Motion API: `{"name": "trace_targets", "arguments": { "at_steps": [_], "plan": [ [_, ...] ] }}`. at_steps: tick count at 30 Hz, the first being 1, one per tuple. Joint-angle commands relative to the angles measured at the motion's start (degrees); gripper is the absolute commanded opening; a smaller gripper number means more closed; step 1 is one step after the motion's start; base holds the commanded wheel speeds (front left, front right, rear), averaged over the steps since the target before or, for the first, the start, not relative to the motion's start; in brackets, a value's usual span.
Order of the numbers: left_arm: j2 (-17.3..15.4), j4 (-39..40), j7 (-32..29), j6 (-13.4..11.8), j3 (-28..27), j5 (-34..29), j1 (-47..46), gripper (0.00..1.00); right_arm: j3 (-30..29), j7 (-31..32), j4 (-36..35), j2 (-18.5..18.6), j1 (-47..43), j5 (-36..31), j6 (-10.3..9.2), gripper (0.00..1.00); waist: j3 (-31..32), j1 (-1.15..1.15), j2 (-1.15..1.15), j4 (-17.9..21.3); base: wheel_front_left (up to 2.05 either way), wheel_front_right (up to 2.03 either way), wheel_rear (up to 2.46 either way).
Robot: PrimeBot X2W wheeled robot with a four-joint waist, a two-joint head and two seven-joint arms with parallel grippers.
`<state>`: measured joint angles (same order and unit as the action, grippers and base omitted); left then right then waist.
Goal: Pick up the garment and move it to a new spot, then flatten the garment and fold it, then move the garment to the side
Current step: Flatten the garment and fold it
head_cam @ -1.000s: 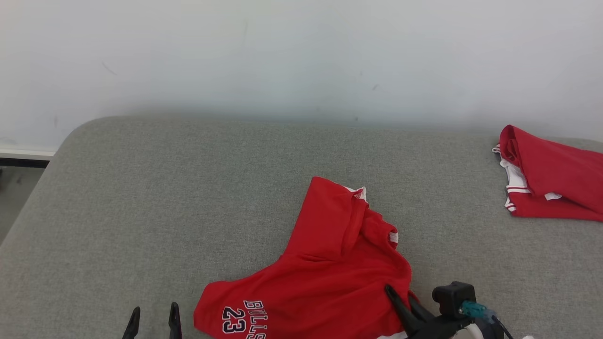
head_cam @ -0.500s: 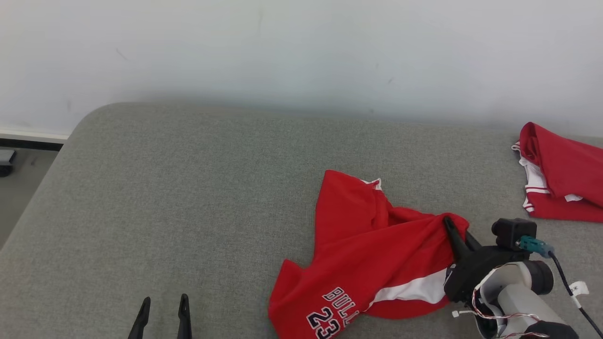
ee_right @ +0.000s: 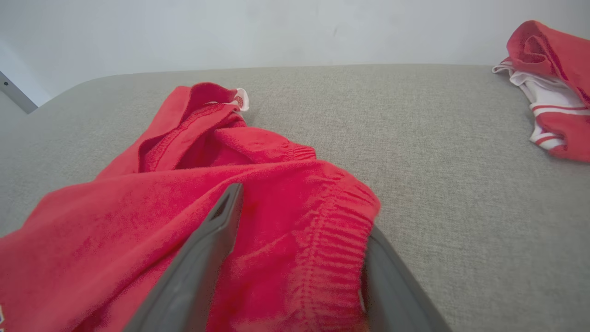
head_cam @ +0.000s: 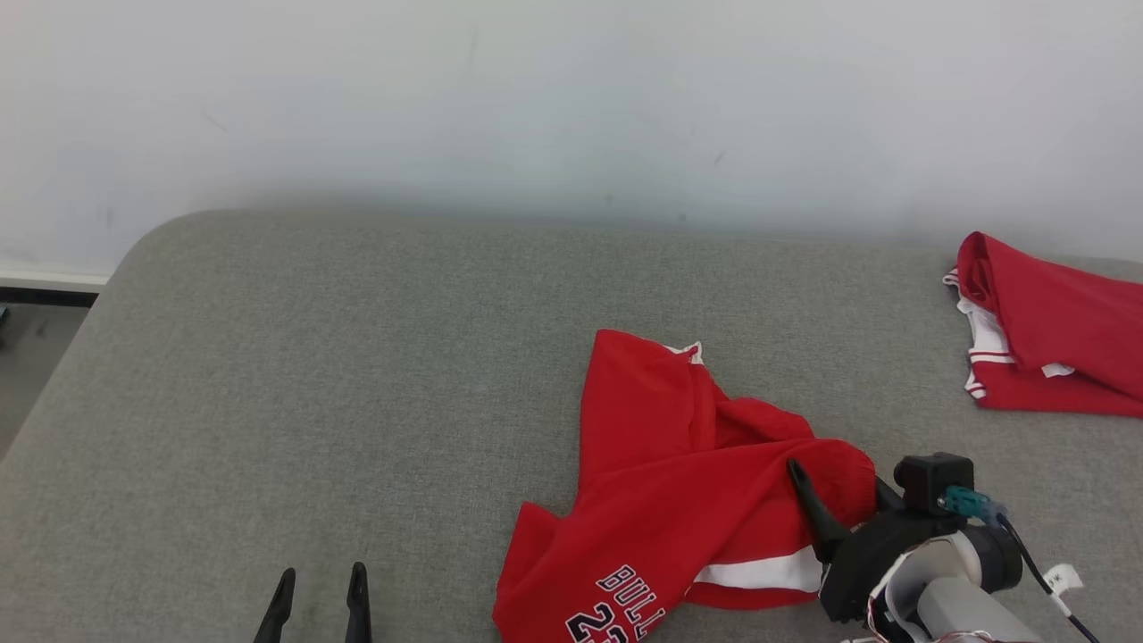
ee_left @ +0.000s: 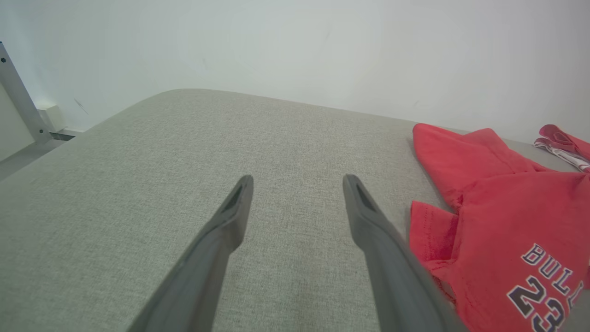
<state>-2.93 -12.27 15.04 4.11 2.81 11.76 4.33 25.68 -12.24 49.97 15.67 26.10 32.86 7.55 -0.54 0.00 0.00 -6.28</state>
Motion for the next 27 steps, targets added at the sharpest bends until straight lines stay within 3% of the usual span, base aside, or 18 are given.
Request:
{"name": "trace_targets", "arguments": {
  "at_steps": [1,9,14,20,27],
  "plan": [
    [0.06,-0.09,0.11,0.35,-0.36,-0.05,0.08,1.00,0.19,-0.84,-0.91,0.66,-1.63,0.63,-0.16,1.00,0.73,0.00,0.00,1.05,0.00,0.00,0.00],
    [0.07,-0.16,0.11,0.91,-0.21,0.24,0.43,1.00,-0.96,-2.43,-6.88,2.05,-6.51,0.85,-0.16,1.00,1.02,0.00,0.00,3.43,0.00,0.00,0.00],
    [0.08,-0.35,0.11,1.32,1.34,0.30,0.66,1.00,-5.94,-2.93,-13.36,2.60,-10.09,-1.96,-0.16,1.00,0.93,0.00,0.00,4.58,0.00,0.00,0.00],
    [0.07,-1.27,0.11,2.16,5.77,-0.57,1.44,1.00,-15.77,-2.90,-22.72,-0.17,-15.96,-9.65,-0.16,1.00,0.54,0.00,0.00,5.02,0.00,0.00,0.00],
    [0.02,-3.53,0.11,2.91,11.90,-1.14,3.38,1.00,-21.35,-2.92,-27.45,-4.61,-21.15,-17.20,-0.16,1.00,0.13,0.00,0.00,4.86,0.00,0.00,0.00]
  ]
}}
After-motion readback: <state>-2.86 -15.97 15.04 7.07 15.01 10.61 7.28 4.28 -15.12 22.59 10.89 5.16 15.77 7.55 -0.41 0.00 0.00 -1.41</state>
